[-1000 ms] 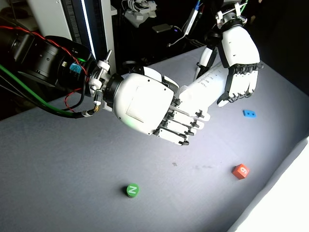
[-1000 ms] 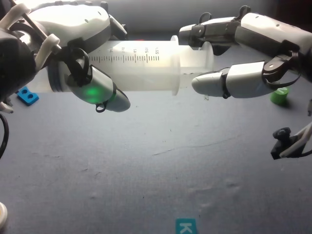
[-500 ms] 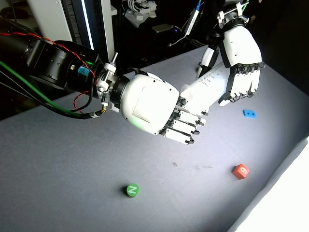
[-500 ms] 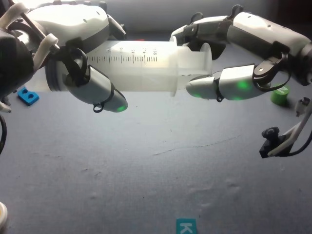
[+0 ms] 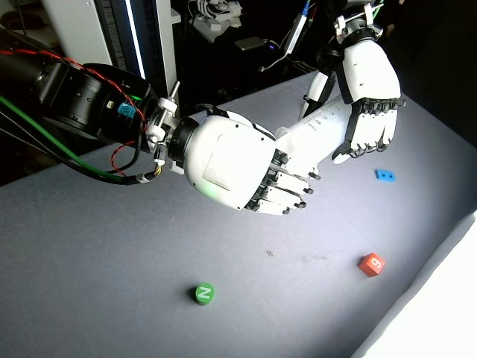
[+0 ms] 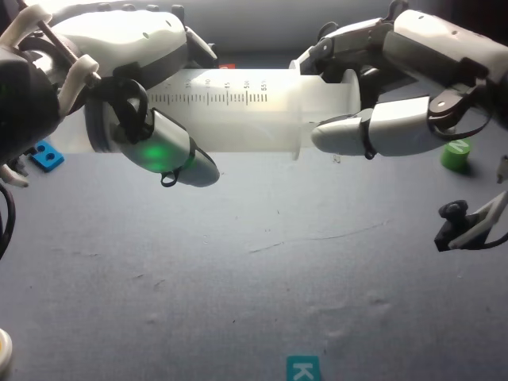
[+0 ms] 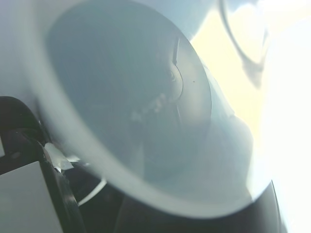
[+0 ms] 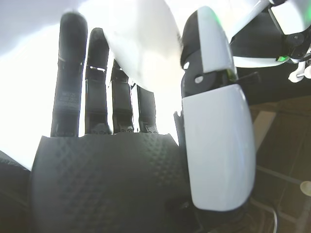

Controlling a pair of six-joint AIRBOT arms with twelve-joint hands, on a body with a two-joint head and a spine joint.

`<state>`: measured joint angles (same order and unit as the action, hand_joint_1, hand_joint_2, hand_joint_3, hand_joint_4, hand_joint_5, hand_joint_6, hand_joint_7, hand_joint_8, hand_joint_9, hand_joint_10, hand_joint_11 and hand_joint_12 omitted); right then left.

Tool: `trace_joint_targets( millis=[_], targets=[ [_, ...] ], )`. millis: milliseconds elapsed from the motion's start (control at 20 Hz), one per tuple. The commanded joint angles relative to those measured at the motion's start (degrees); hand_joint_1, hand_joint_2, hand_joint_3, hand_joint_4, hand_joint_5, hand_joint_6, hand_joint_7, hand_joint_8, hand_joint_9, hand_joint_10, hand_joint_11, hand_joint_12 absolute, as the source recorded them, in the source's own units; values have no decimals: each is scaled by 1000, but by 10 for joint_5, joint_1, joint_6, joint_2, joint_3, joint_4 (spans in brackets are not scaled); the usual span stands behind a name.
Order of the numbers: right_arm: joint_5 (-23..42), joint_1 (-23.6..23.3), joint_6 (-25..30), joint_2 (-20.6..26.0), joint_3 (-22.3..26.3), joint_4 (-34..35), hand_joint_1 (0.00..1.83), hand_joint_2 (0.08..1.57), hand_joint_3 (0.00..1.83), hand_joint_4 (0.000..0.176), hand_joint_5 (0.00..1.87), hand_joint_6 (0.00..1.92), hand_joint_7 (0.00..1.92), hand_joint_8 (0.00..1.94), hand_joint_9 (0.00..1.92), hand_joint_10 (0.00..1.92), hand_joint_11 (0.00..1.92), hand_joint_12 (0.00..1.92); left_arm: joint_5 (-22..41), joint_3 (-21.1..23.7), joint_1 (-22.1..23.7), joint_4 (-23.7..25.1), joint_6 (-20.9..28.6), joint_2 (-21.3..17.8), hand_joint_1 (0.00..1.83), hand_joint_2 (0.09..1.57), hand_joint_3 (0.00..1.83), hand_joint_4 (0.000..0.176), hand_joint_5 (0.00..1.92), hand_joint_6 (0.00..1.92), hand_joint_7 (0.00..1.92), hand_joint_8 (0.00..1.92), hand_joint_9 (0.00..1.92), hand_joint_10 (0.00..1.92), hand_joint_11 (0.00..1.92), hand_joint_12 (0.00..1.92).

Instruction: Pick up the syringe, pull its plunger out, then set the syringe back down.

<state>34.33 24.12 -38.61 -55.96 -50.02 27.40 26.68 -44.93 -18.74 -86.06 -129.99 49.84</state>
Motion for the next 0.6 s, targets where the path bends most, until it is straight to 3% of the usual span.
trace_joint_targets(
  millis=[0, 150, 300, 500, 550],
  targets=[
    [44, -6, 3, 9, 2, -14, 1268, 1159, 0, 0, 928, 873, 875, 1357, 918, 1295, 887, 1383, 49, -5, 12, 32, 0, -4, 1361, 1167, 0, 0, 913, 879, 897, 1241, 720, 1483, 482, 1429],
    [39, -8, 3, 24, 9, -14, 1357, 1183, 1, 0, 850, 932, 737, 1399, 865, 1423, 885, 1443, 49, -6, 12, 31, 0, -4, 1366, 1153, 0, 0, 934, 851, 930, 1181, 745, 1449, 499, 1381],
    [33, -11, 3, 45, 17, -14, 1362, 1175, 0, 0, 871, 916, 757, 1360, 872, 1411, 871, 1451, 49, -7, 13, 31, 0, -4, 1362, 1164, 0, 0, 907, 897, 907, 1224, 728, 1462, 478, 1391],
    [22, -19, 1, 74, 26, -14, 1375, 1138, 0, 0, 951, 795, 844, 1228, 919, 1336, 929, 1394, 48, -8, 14, 31, 0, -7, 1363, 1157, 0, 0, 931, 879, 912, 1218, 734, 1438, 474, 1387],
    [17, -22, 1, 81, 29, -14, 1466, 1115, 0, 0, 1005, 649, 853, 1156, 936, 1194, 872, 1564, 48, -8, 14, 31, 0, -8, 1363, 1158, 1, 0, 913, 913, 918, 1193, 736, 1447, 466, 1400]
  ],
)
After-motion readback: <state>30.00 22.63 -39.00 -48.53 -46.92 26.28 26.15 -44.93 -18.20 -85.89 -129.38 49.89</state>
